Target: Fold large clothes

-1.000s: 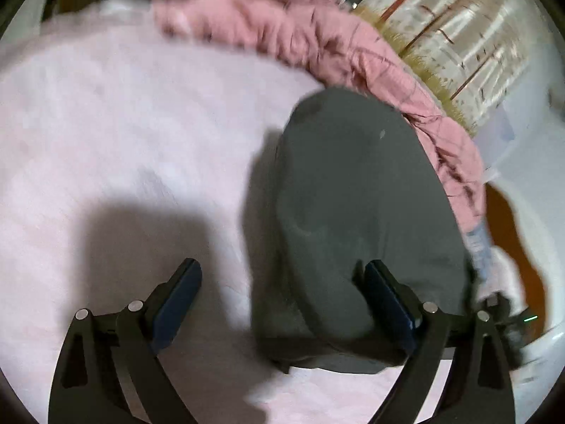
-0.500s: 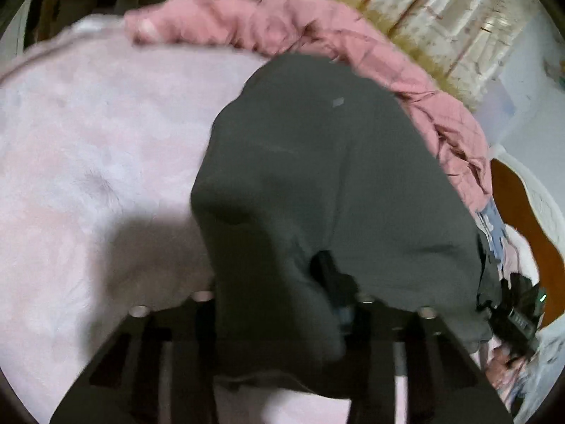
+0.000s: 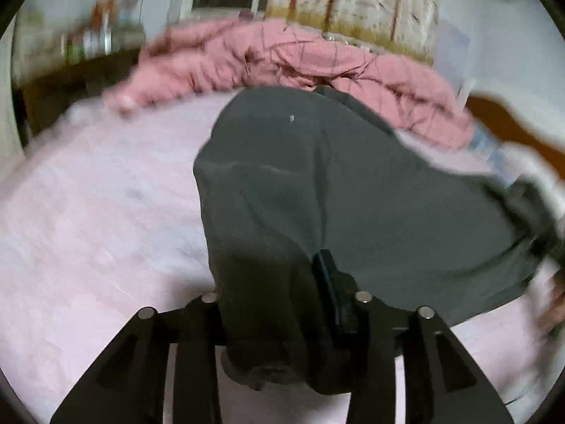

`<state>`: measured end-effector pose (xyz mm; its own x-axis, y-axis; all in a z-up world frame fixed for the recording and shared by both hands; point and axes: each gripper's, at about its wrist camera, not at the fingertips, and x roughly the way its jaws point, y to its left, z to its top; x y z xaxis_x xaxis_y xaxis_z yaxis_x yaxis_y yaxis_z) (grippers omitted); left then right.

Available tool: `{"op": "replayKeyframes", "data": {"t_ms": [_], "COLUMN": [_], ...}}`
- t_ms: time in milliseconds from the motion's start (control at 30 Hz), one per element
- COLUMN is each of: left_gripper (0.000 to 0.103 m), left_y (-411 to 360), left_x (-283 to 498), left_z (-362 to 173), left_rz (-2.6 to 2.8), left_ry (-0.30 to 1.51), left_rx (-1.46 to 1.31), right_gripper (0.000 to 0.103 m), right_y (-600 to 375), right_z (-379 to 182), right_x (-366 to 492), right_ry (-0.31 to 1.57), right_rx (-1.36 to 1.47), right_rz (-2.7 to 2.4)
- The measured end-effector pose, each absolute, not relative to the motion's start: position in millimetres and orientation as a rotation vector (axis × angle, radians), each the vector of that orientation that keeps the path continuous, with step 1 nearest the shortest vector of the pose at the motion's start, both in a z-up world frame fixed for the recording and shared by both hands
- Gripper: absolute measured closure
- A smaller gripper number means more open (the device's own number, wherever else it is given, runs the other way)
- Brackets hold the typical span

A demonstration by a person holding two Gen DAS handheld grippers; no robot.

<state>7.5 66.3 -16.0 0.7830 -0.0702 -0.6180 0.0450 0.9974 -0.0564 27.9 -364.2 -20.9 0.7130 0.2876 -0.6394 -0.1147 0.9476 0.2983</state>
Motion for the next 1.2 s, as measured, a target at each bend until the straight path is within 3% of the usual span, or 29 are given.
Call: {"op": "replayKeyframes", "data": {"t_ms": [133,233,300,333,400,433,500,567,700,900,933,1100,1200], "left_gripper": [0.062,0.051,0.023,0.02,0.02,0.021,0.034,0.039,0.04,0.043,0.046,0.049,0.048], "left_y": [52.9,68.8,80.5,83.7,88.6,91.0,94.0,88.1,61.5,48.3,51.3,61.1,46.1], "left_x": [-2.5,-3.6,-11.5,-19.2,-29.7,-30.6,-27.4,-16.2,27.0,98.9,109.1,132.6,138.3], "left_z": [0.3,13.8,24.0,31.3,43.3,48.6,57.8,67.0,75.9,54.9,43.9,-16.7,-36.7], "left_rz": [-0.039,-0.047,0.046,0.109,0.165,0.16,0.126,0.076,0.008,0.012,0.016,0.002,0.03], "left_ry": [0.583,0.615,0.573,0.518,0.444,0.432,0.431,0.444,0.514,0.64,0.678,0.808,0.786], "left_rx": [0.086,0.001,0.003,0.038,0.103,0.11,0.1,0.121,0.162,0.145,0.127,0.093,0.163], "right_gripper": [0.06,0.056,0.051,0.049,0.032,0.032,0.032,0.032,0.032,0.032,0.033,0.065,0.077], "right_y": [-372.6,-379.8,-376.6,-376.4,-378.8,-379.4,-371.4,-353.5,-309.3,-259.7,-253.1,-273.6,-285.2], "right_z": [-25.2,-21.5,-18.3,-17.9,-12.7,-7.7,7.1,26.0,66.0,67.1,52.2,-27.4,-43.6], "right_x": [40.6,37.3,33.1,31.1,26.5,22.9,17.8,12.7,18.7,75.9,93.6,146.7,159.6], "right_ry": [0.769,0.765,0.766,0.765,0.737,0.706,0.631,0.554,0.495,0.637,0.686,0.919,0.921], "right_rx": [0.26,0.306,0.289,0.283,0.259,0.24,0.157,0.051,-0.013,0.039,0.019,0.081,0.106], "right_rz": [0.186,0.15,0.132,0.117,0.041,0.014,-0.016,-0.034,0.09,0.255,0.222,0.189,0.201]}}
